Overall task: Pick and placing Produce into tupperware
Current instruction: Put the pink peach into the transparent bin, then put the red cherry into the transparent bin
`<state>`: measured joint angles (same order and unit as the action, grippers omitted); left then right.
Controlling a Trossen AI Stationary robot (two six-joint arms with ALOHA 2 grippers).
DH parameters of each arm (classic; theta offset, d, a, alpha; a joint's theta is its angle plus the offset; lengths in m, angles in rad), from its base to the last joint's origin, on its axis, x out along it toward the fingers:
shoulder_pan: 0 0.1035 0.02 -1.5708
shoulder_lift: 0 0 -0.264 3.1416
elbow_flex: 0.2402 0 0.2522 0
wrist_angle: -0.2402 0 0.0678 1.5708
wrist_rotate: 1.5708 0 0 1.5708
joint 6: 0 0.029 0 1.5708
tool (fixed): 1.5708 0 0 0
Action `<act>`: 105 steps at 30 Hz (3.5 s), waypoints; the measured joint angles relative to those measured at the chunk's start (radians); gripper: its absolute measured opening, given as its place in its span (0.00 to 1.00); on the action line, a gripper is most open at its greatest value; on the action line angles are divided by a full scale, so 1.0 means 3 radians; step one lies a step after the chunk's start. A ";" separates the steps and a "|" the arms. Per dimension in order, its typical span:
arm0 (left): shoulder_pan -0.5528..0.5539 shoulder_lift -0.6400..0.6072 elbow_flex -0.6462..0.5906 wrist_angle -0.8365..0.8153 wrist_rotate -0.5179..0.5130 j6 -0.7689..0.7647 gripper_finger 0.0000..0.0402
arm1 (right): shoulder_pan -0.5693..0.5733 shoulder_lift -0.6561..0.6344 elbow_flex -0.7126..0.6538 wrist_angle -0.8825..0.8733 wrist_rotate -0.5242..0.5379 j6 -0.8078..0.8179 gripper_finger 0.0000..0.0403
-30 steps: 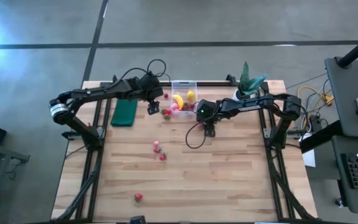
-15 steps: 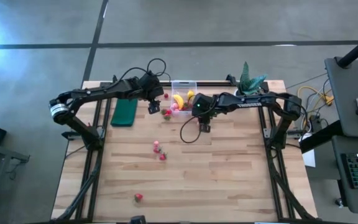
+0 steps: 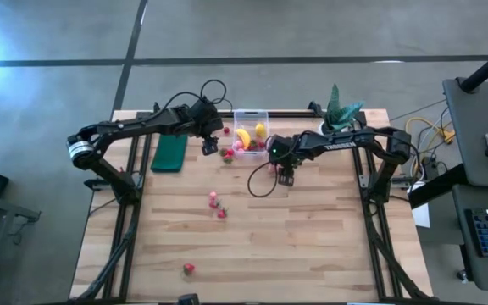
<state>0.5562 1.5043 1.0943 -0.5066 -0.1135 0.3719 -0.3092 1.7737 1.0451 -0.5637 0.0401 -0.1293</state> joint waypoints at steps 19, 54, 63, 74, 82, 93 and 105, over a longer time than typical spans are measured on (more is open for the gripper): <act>-0.0001 0.0000 -0.0005 0.0003 0.0000 -0.0008 0.62 | -0.0002 0.0008 -0.0118 0.0318 0.0046 -0.0099 0.45; -0.0002 0.0000 -0.0013 0.0005 0.0000 -0.0006 0.62 | -0.0161 -0.0560 0.0254 0.0603 0.0131 0.0341 0.21; -0.0001 0.0000 -0.0017 -0.0003 -0.0033 -0.0173 0.62 | -0.0508 -0.0110 0.0824 0.0581 -0.0221 0.0406 0.29; -0.0001 0.0000 -0.0018 0.0018 -0.0089 -0.0172 0.62 | -0.0521 0.0235 0.1524 -0.0051 -0.0013 0.0313 0.52; 0.0026 0.0123 -0.0029 0.0238 0.0021 0.0191 0.62 | -0.0562 -0.0097 0.1447 -0.0473 0.0097 0.0249 0.58; 0.0197 0.0506 0.0100 0.0244 0.0575 0.0603 0.62 | -0.0563 -0.0903 0.0585 -0.0674 0.0078 0.0747 0.59; 0.0349 0.1161 0.0765 -0.0143 0.0569 0.0626 0.55 | -0.0574 -0.2121 -0.0592 -0.0383 0.0327 0.1165 0.59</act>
<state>0.6610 1.8527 1.3237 -0.5494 0.0572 0.5597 -0.4815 1.1373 0.8675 -0.6787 0.1381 0.2202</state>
